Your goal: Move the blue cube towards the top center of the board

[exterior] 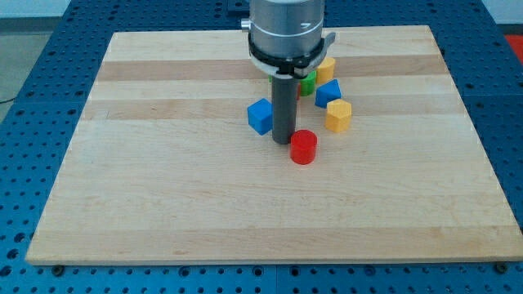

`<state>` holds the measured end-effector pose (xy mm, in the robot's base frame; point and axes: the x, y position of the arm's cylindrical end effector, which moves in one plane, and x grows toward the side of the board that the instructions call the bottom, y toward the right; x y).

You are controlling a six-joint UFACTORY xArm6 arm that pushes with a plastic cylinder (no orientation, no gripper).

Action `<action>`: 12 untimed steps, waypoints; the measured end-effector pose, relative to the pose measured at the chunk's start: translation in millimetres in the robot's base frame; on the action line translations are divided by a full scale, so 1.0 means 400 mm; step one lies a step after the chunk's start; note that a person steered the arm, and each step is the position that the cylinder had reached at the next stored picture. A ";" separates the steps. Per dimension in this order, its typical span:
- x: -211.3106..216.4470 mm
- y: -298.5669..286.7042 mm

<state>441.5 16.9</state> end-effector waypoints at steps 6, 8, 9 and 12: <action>-0.451 -0.351; -0.240 -0.458; -0.206 -0.371; -0.299 -0.334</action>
<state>322.0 -116.8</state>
